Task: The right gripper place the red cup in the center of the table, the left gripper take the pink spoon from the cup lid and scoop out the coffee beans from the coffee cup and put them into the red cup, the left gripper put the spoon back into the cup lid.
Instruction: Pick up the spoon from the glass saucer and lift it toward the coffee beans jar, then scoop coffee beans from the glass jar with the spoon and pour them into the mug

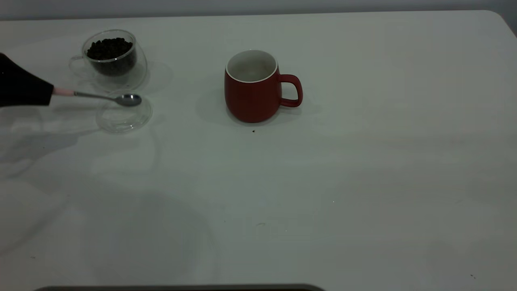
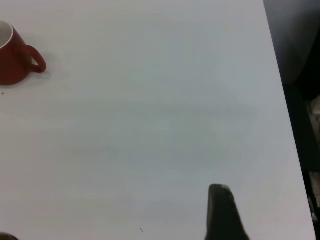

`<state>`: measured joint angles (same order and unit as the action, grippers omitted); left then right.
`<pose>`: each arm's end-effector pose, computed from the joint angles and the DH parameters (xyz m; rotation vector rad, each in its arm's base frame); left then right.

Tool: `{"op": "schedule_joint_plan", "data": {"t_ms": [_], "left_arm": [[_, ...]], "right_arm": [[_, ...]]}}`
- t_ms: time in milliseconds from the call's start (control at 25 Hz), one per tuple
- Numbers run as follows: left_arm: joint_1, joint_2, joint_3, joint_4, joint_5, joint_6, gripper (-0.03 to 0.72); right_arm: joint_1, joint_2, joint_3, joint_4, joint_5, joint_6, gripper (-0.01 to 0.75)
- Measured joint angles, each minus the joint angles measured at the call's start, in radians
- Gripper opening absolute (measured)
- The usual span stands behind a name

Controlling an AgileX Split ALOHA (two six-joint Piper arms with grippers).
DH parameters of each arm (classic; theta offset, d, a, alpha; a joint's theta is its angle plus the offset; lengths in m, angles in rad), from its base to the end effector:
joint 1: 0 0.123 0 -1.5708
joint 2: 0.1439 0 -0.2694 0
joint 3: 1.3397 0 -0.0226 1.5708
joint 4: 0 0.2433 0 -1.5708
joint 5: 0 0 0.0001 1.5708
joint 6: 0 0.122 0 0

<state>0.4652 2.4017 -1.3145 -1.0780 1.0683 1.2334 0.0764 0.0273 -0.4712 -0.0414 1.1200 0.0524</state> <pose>0.3663 0.0784 0.0050 -0.0378 2.6043 -1.1728 0.0345 -0.0019 0.2438 -0.0239 2.1589 0.0237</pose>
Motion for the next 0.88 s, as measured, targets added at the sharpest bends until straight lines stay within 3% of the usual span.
{"op": "schedule_joint_plan", "data": {"t_ms": [240,560,880], "left_arm": [[0.0,-0.045,-0.047,-0.013,0.076,0.015,0.127],[0.0,-0.047,-0.152,-0.165,0.078,0.016,0.127],[0.0,0.0,-0.158,-0.166,-0.064,0.005,0.127]], "right_arm": [[0.0,0.0,0.0,0.0,0.0,0.0,0.486],[0.0,0.0,0.0,0.0,0.0,-0.001,0.486],[0.0,0.0,0.0,0.0,0.0,-0.001,0.486]]}}
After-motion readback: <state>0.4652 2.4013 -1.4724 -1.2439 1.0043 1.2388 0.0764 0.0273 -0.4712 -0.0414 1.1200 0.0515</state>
